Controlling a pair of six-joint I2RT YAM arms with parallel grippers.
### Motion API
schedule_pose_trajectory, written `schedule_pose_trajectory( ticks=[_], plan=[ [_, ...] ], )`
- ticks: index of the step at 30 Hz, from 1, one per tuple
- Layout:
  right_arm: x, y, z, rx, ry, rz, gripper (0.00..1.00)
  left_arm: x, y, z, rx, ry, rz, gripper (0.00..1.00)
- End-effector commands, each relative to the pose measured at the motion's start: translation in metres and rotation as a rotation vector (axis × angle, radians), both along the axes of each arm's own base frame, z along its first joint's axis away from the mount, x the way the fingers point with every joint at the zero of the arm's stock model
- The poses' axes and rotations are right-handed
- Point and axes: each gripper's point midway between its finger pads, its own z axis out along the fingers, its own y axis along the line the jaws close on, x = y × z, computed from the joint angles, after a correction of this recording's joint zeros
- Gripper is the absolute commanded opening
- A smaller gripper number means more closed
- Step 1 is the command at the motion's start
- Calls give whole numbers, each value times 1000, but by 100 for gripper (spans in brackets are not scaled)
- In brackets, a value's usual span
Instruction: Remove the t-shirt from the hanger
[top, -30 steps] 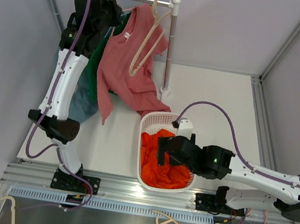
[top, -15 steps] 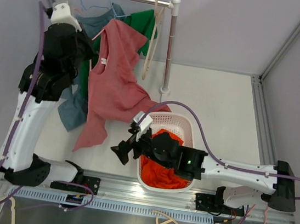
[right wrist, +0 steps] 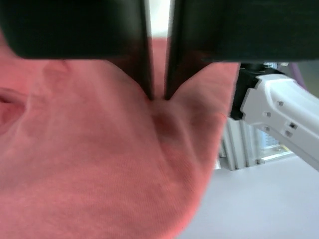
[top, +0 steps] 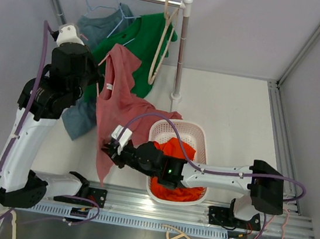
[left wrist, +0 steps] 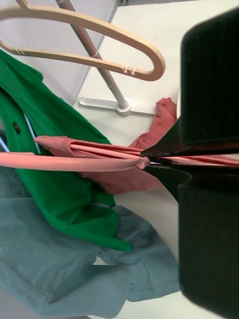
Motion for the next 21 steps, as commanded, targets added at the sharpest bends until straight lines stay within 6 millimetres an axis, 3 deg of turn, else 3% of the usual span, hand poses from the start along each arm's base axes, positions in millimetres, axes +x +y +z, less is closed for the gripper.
schedule_pose_trajectory(
  ticks=[1, 2, 6, 7, 8, 9, 10, 12, 13, 14, 15, 16, 17, 18, 19, 20, 21],
  plan=[
    [-14, 10, 42, 126, -40, 40, 12, -3, -5, 14, -51, -46, -15, 1],
    [-19, 10, 40, 114, -34, 47, 0, -2, -6, 14, -50, -44, -18, 1],
    [-54, 6, 43, 108, -11, 145, 0, 13, -20, 5, -23, 0, -66, 1],
    [-63, 2, 48, 115, -11, 158, 0, 16, -22, 10, -16, 1, -68, 1],
    [-87, 0, 44, 92, -7, 199, 0, 26, -28, 8, 5, 33, -78, 1],
    [-99, -1, 40, 73, -17, 216, 0, 29, -30, 22, 9, 14, -90, 1],
    [-111, -4, 41, 67, -23, 232, 0, 34, -30, 19, 28, 39, -81, 1],
    [-132, -8, 35, 32, -38, 228, 0, 44, -35, 16, 55, 88, -80, 1],
    [-134, -11, 34, 24, -40, 211, 0, 44, -34, 25, 43, 70, -80, 1],
    [-127, -13, 33, 17, -43, 164, 5, 45, -36, 23, 42, 75, -85, 1],
    [-125, -15, 33, 19, -43, 143, 43, 41, -36, 30, 24, 49, -89, 1],
    [-120, -17, 31, 20, -40, 114, 66, 42, -40, 15, 28, 81, -105, 1],
    [-113, -18, 35, 45, -34, 74, 89, 40, -39, 18, 16, 65, -109, 0],
    [-98, -22, 34, 44, -32, -15, 99, 32, -36, 29, -6, 20, -107, 1],
    [-88, -21, 44, 64, -15, -69, 100, 32, -36, 18, -1, 44, -106, 1],
    [-81, -18, 35, 39, -21, -111, 100, 29, -35, 18, -2, 39, -104, 1],
    [-62, -23, 45, 59, -28, -238, 99, 26, -33, 17, -7, 39, -101, 1]
  ],
)
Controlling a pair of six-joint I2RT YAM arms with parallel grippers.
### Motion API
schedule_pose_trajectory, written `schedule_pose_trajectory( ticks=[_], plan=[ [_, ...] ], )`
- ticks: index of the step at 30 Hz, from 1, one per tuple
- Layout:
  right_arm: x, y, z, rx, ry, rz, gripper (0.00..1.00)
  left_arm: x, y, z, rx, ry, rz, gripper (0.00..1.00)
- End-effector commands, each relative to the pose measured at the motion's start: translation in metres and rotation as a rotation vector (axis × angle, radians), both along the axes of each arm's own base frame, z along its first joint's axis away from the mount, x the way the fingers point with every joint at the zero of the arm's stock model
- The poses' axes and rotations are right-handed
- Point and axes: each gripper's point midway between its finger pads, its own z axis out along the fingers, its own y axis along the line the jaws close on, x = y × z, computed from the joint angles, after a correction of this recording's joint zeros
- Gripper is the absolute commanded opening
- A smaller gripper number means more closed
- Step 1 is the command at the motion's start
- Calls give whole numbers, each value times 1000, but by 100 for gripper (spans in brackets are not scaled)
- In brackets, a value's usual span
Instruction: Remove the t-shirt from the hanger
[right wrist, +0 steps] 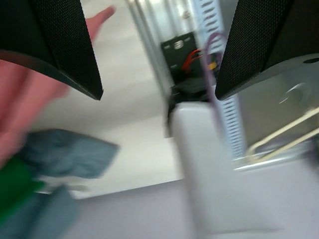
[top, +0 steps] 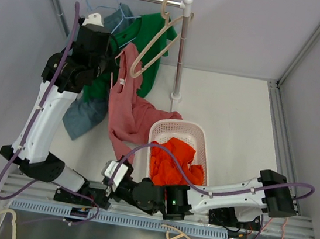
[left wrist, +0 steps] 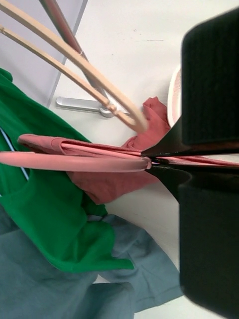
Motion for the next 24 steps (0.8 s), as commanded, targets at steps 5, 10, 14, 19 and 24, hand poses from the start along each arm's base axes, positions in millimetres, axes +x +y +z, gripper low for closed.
schedule_pose_trajectory(
  ticks=[5, 10, 14, 19, 24],
  plan=[
    [89, -1, 18, 37, -48, -521, 99, -30, 5, 32, -80, -105, -31, 1],
    [119, 17, 0, 24, -41, -550, 99, -36, 7, 29, -73, -106, -39, 1],
    [153, 3, -1, 33, -33, -686, 99, -41, 14, 29, -54, -116, -30, 1],
    [144, -3, -3, 12, -59, -656, 99, -43, 16, 25, -46, -119, -32, 1],
    [104, -1, 12, 46, 10, -459, 99, -36, 16, 28, -30, -134, -22, 1]
  ],
)
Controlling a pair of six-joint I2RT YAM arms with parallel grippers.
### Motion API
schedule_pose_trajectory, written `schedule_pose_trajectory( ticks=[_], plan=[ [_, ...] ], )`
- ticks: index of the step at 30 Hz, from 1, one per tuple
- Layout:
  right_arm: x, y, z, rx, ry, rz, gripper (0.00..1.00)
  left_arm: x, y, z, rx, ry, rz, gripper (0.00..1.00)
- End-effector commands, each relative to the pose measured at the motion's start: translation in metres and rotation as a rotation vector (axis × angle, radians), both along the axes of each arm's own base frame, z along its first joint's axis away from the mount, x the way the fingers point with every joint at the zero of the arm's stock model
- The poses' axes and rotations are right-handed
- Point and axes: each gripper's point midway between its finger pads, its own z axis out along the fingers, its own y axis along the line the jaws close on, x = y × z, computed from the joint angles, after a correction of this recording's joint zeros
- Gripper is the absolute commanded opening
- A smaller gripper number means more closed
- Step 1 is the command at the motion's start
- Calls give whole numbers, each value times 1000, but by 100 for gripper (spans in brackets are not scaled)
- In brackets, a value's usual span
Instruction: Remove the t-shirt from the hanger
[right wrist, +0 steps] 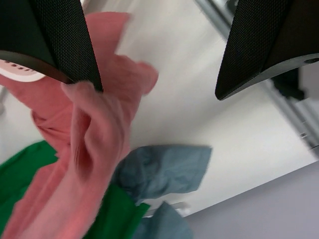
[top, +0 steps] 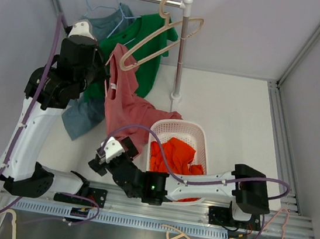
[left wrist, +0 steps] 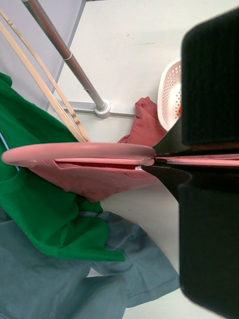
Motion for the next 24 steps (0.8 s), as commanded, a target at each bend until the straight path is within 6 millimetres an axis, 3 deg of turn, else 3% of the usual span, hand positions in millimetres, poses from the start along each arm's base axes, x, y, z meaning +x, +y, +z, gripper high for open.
schedule_pose_trajectory(
  ticks=[1, 3, 4, 6, 13, 24],
  plan=[
    [-33, -5, 43, 151, 84, 114, 99, 8, -2, 22, -6, -90, -1, 1],
    [-41, -13, 50, 171, 112, 120, 99, 12, -2, 30, -2, -104, 5, 1],
    [-42, -19, 48, 161, 117, 98, 100, 18, -4, 24, 13, -78, 5, 1],
    [-51, -29, 46, 157, 115, 84, 100, 19, -5, 33, 5, -94, 6, 1],
    [-39, -48, 42, 141, 114, 4, 99, 14, 0, 40, 17, -122, 6, 1],
    [1, -29, 39, 149, 107, 53, 99, 2, -4, 37, -13, -115, -41, 1]
  ],
)
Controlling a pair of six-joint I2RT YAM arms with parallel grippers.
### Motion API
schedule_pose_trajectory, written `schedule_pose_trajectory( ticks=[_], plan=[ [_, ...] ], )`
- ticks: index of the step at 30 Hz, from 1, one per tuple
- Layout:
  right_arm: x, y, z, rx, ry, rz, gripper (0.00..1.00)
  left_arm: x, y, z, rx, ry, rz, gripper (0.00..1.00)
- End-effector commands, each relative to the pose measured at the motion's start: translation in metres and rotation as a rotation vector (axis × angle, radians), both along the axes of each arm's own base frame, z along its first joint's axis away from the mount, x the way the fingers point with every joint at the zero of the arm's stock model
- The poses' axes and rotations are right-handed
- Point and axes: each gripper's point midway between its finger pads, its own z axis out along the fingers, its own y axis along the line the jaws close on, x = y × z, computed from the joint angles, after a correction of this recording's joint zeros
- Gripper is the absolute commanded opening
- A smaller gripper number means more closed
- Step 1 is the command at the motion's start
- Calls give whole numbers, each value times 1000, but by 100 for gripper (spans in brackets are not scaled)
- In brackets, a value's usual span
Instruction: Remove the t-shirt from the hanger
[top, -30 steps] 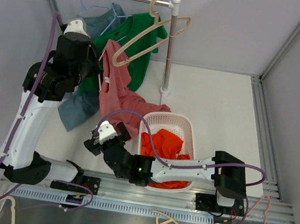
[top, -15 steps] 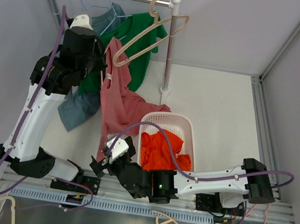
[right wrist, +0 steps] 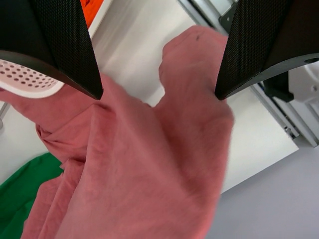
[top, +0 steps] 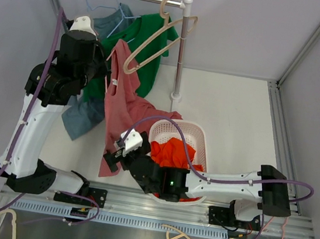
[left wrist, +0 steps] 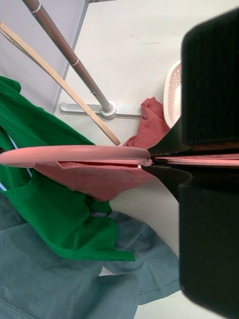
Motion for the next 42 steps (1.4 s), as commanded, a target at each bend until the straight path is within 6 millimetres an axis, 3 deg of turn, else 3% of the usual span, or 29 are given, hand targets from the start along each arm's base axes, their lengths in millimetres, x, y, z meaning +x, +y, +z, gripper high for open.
schedule_pose_trajectory(
  ticks=[1, 6, 10, 13, 14, 15, 20, 21, 22, 23, 25, 27, 28, 29, 30, 31, 33, 35, 36, 37, 38, 39, 42],
  plan=[
    [17, 13, 14, 75, -8, 23, 100, -8, -2, 24, -41, -87, -28, 1],
    [36, 25, 10, 72, -2, 33, 100, -8, -4, 23, -46, -82, -42, 1],
    [39, 31, 9, 76, -3, 68, 80, -8, -6, 23, -45, -82, -49, 1],
    [31, 35, 8, 88, -16, 135, 44, -7, -8, 25, -45, -81, -62, 1],
    [22, 40, 8, 94, -19, 199, 12, -5, -9, 23, -43, -78, -61, 1],
    [17, 40, 4, 103, -31, 233, 0, -5, -6, 23, -38, -73, -41, 1],
    [-24, 35, 16, 114, -69, 352, 0, 10, -3, 26, -21, -60, -25, 1],
    [-47, 36, 14, 95, -76, 399, 0, 26, -8, 12, -5, -9, -31, 1],
    [-56, 35, 14, 76, -91, 421, 0, 28, -14, 1, 5, 48, -64, 1],
    [-68, 34, 17, 70, -99, 448, 0, 30, -11, 23, -6, 1, -70, 1],
    [-102, 32, 11, 18, -128, 521, 0, 44, -17, 21, 22, 47, -125, 1],
    [-120, 30, 1, -38, -160, 540, 0, 55, -21, 7, 48, 101, -157, 1],
    [-140, 30, -2, -62, -172, 579, 0, 62, -15, 0, 49, 116, -148, 1],
    [-148, 31, -3, -82, -182, 595, 0, 64, -19, -14, 40, 156, -176, 1],
    [-154, 31, -17, -138, -180, 609, 0, 64, -18, -21, 38, 179, -176, 1],
    [-160, 31, -22, -159, -177, 604, 0, 63, -15, -21, 37, 181, -168, 1],
    [-161, 33, -39, -208, -160, 593, 0, 60, -17, -29, 31, 210, -180, 1],
    [-141, 31, -40, -207, -152, 491, 0, 45, -19, -6, -11, 132, -202, 1],
    [-135, 31, -42, -200, -135, 473, 0, 41, -25, -28, -15, 182, -226, 0],
    [-125, 30, -36, -176, -119, 439, 0, 33, -29, -20, -35, 139, -242, 1],
    [-104, 30, -32, -153, -93, 403, 0, 11, -25, 22, -72, -21, -253, 1],
    [-95, 29, -31, -126, -65, 389, 0, 5, -29, -7, -66, 35, -269, 1],
    [-46, 24, -20, -56, 18, 291, 0, -41, -23, 19, -124, -107, -308, 0]
  ],
)
